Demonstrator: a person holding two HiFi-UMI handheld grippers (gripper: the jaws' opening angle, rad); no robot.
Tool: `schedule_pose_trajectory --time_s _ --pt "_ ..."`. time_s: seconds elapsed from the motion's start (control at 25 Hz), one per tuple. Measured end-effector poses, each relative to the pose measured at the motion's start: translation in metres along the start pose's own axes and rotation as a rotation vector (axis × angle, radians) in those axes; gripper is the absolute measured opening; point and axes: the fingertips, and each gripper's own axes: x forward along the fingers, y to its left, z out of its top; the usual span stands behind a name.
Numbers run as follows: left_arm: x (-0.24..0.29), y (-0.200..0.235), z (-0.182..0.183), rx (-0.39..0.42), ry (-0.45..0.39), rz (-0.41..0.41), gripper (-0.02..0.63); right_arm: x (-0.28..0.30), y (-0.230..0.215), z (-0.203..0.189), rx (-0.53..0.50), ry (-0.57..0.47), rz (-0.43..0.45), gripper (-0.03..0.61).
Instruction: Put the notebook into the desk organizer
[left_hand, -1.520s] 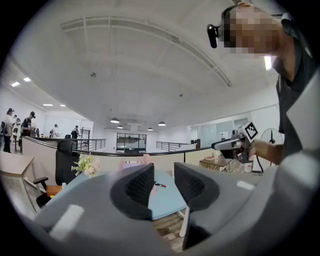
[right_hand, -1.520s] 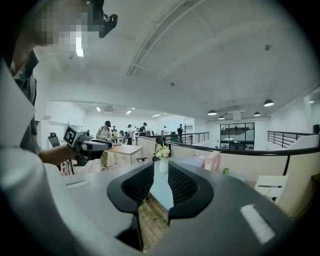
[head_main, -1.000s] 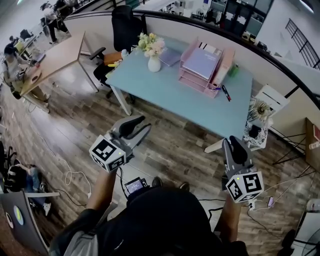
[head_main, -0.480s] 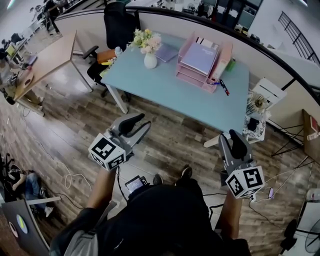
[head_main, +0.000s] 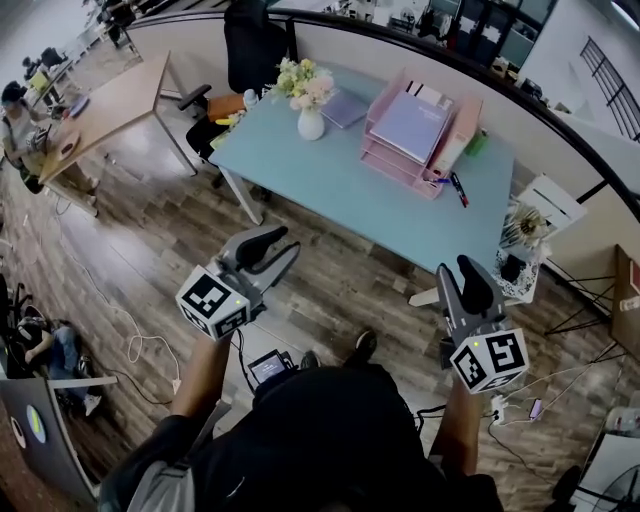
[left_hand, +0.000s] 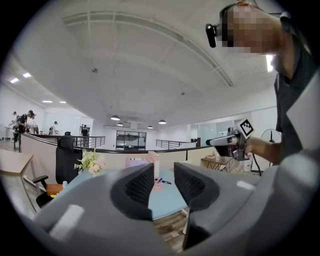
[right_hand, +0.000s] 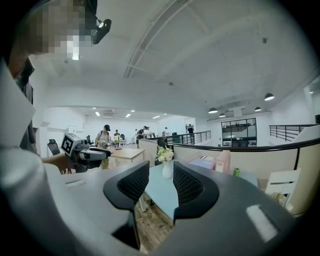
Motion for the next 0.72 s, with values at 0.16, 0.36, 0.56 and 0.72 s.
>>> schedule_pose_trajectory --time_s 0.16,0.36,0.56,0.72 --pt "0.019 0.0 0.003 -0.01 0.002 0.041 0.183 0.015 -0.026 0.002 0.001 0.004 0.042 0.13" --pt "0.042 0.003 0.007 0.01 0.027 0.102 0.183 0.038 -0.054 0.005 0.0 0.007 0.102 0.132" --pt "0.055 0.002 0.008 0.009 0.025 0.164 0.183 0.057 -0.074 0.013 -0.011 0.01 0.169 0.131" --pt "0.066 -0.002 0.008 0.007 0.033 0.212 0.183 0.067 -0.091 0.012 -0.008 0.007 0.215 0.13"
